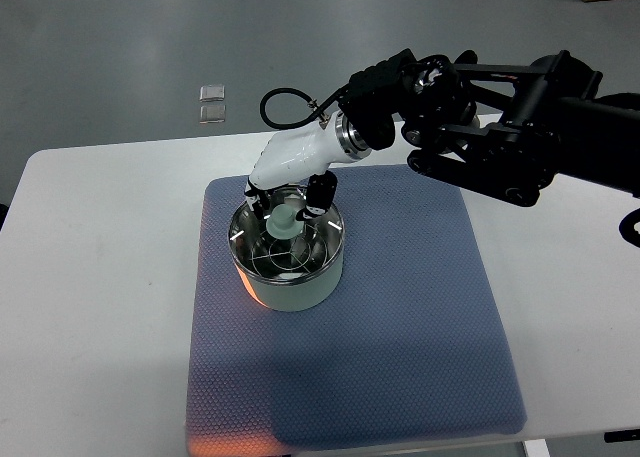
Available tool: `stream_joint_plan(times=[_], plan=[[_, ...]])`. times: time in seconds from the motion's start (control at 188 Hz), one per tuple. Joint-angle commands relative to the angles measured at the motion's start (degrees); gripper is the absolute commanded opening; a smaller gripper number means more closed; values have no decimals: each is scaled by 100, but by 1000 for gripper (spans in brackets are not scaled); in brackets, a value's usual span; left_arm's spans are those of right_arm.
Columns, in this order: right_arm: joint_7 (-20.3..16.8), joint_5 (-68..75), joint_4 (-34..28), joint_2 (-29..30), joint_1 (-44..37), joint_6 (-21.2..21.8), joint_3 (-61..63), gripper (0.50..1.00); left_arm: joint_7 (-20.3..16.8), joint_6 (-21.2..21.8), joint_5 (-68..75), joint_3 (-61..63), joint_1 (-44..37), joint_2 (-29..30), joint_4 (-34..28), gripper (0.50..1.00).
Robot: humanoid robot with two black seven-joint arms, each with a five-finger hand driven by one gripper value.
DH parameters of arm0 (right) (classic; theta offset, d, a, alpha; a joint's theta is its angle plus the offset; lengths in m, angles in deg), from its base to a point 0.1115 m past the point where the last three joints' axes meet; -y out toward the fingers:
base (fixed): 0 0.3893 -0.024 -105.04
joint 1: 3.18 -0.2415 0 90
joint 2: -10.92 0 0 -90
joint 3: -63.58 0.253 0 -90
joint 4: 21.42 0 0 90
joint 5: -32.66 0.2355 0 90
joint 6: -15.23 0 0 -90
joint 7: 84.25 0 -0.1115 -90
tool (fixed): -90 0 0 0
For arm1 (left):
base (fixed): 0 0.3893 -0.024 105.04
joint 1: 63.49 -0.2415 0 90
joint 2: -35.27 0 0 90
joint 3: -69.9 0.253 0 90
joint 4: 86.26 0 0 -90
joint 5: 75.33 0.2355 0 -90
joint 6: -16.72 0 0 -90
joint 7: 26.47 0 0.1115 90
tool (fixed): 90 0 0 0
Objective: Open lid and place right of pot
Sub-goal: 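Close the right hand fingers around the green knob of the glass lid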
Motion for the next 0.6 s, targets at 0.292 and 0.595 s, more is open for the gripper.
stream_joint_plan(times=[0.292,0.595], plan=[[-35,-1,61,142,16,-13,-63,699,0,-1,0,-9,0,0,-8,1000],[-35,-1,87,142,-19,-4,-72,699,0,-1,0,-18,0,0,-8,1000]])
